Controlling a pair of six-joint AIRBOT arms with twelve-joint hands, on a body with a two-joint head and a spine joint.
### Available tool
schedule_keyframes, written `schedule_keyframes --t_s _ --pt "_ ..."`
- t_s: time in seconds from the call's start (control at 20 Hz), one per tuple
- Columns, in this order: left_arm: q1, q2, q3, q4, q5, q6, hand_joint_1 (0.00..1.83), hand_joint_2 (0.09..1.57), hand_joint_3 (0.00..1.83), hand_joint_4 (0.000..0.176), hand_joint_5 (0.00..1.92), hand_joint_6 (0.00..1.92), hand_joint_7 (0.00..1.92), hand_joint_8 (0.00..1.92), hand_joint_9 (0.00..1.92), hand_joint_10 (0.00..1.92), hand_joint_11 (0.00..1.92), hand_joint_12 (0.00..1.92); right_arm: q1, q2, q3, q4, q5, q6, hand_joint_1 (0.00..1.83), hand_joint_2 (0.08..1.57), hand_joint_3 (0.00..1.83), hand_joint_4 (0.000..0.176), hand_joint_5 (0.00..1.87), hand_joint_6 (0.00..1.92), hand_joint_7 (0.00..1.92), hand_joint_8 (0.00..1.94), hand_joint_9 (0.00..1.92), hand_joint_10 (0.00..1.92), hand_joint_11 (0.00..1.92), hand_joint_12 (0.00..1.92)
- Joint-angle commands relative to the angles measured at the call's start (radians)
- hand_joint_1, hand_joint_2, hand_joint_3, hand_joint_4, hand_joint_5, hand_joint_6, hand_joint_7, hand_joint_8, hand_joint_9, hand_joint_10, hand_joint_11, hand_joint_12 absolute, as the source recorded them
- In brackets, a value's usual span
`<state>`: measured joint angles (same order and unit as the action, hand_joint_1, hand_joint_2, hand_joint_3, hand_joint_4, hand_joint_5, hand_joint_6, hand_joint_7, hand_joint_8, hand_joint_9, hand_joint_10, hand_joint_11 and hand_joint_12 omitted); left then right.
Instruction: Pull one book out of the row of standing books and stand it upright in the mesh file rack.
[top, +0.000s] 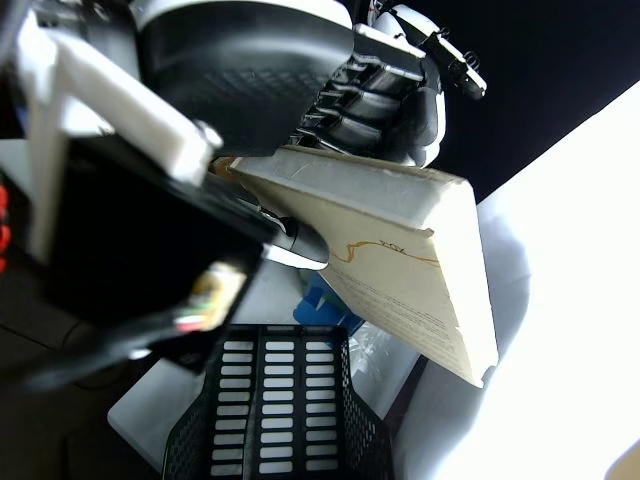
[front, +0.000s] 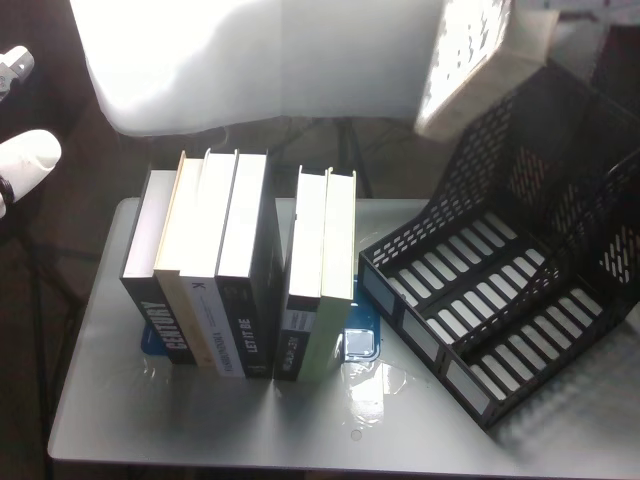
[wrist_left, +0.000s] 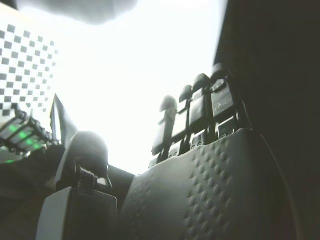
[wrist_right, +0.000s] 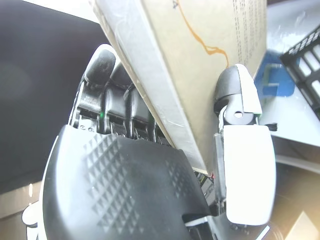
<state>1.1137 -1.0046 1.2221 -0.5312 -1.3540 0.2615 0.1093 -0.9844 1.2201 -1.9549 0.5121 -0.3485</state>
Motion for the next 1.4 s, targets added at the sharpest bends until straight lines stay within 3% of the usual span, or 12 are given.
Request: schedule_keyframes --t_s 0.0,0.1,0.2,0.55,0.6,0.7,0.75,0.8,0.9,1.2,1.25,1.35 --pt "-0.002 0.015 0.001 -0.008 -0.121 -0.005 0.18 1.34 0.0 0.051 0.09 0.0 0.0 0.0 0.0 0.0 0.0 0.0 0.007 0.006 0.007 0.05 -0.048 -0.016 0.84 1.44 0.06 0.0 0.46 1.77 0.6 1.71 0.55 1.87 0.64 1.92" --pt "0.0 0.015 -0.001 -0.008 -0.12 -0.005 0.18 1.34 0.0 0.063 0.08 0.0 0.0 0.0 0.0 0.0 0.0 0.0 -0.022 0.002 0.014 0.069 -0.05 -0.016 1.02 1.33 0.0 0.0 0.62 1.55 0.3 1.37 0.08 1.74 0.05 1.92" --pt "0.004 0.015 -0.003 -0.01 -0.117 -0.005 0.17 1.34 0.0 0.052 0.08 0.0 0.0 0.0 0.0 0.0 0.0 0.0 -0.052 -0.002 0.017 0.092 -0.05 -0.016 1.13 1.28 0.0 0.0 0.74 1.35 0.64 1.54 0.47 1.55 0.27 1.91" --pt "0.018 0.014 -0.006 -0.02 -0.111 -0.005 0.21 1.36 0.0 0.061 0.08 0.0 0.0 0.0 0.0 0.0 0.0 0.0 -0.159 -0.039 0.059 0.178 -0.064 -0.016 1.15 1.25 0.0 0.0 0.72 1.33 0.77 1.46 0.68 1.49 0.44 1.9" --pt "0.019 0.012 -0.006 -0.021 -0.111 -0.005 0.21 1.36 0.0 0.069 0.07 0.0 0.0 0.0 0.0 0.0 0.0 0.0 -0.174 -0.046 0.067 0.194 -0.066 -0.016 1.16 1.26 0.0 0.0 0.67 1.37 0.8 1.41 0.77 1.39 0.57 1.8" --pt "0.02 0.011 -0.006 -0.022 -0.109 -0.005 0.22 1.36 0.0 0.066 0.08 0.0 0.0 0.0 0.0 0.0 0.0 0.0 -0.204 -0.057 0.085 0.233 -0.069 -0.016 1.08 1.29 0.01 0.0 0.66 1.45 1.05 1.86 1.31 1.87 1.39 1.92" --pt "0.021 0.01 -0.006 -0.023 -0.109 -0.005 0.23 1.36 0.0 0.069 0.08 0.0 0.0 0.0 0.0 0.0 0.0 0.0 -0.22 -0.062 0.097 0.259 -0.07 -0.016 1.07 1.29 0.01 0.0 0.67 1.48 1.14 1.92 1.39 1.91 1.46 1.92" --pt "0.022 0.009 -0.006 -0.023 -0.109 -0.005 0.23 1.36 0.0 0.062 0.08 0.0 0.0 0.0 0.0 0.0 0.0 0.0 -0.231 -0.066 0.104 0.287 -0.072 -0.016 1.17 1.28 0.02 0.0 0.65 1.29 0.83 1.75 1.27 1.92 1.36 1.92" --pt "0.023 0.008 -0.006 -0.024 -0.107 -0.005 0.26 1.36 0.0 0.039 0.09 0.01 0.0 0.0 0.0 0.0 0.0 0.0 -0.262 -0.074 0.118 0.35 -0.083 -0.016 1.17 1.29 0.02 0.0 0.65 1.47 0.69 1.57 1.17 1.92 1.27 1.92" --pt "0.025 0.003 -0.006 -0.026 -0.105 -0.005 0.27 1.35 0.0 0.018 0.11 0.01 0.0 0.0 0.0 0.0 0.0 0.0 -0.306 -0.111 0.161 0.363 -0.111 -0.016 1.18 1.29 0.01 0.0 0.66 1.27 0.71 1.69 0.96 1.92 1.04 1.92" --pt "0.025 0.002 -0.005 -0.026 -0.104 -0.005 0.28 1.35 0.0 0.032 0.11 0.01 0.0 0.0 0.0 0.0 0.0 0.0 -0.306 -0.118 0.169 0.338 -0.113 -0.016 1.19 1.26 0.0 0.0 0.77 1.12 0.74 1.65 0.76 1.85 0.73 1.92" --pt "0.025 -0.001 -0.005 -0.027 -0.104 -0.005 0.3 1.35 0.0 0.034 0.12 0.01 0.0 0.0 0.0 0.0 0.0 0.0 -0.311 -0.133 0.185 0.3 -0.123 -0.016 1.15 1.28 0.01 0.0 0.67 1.34 0.75 1.55 0.83 1.59 0.78 1.87"
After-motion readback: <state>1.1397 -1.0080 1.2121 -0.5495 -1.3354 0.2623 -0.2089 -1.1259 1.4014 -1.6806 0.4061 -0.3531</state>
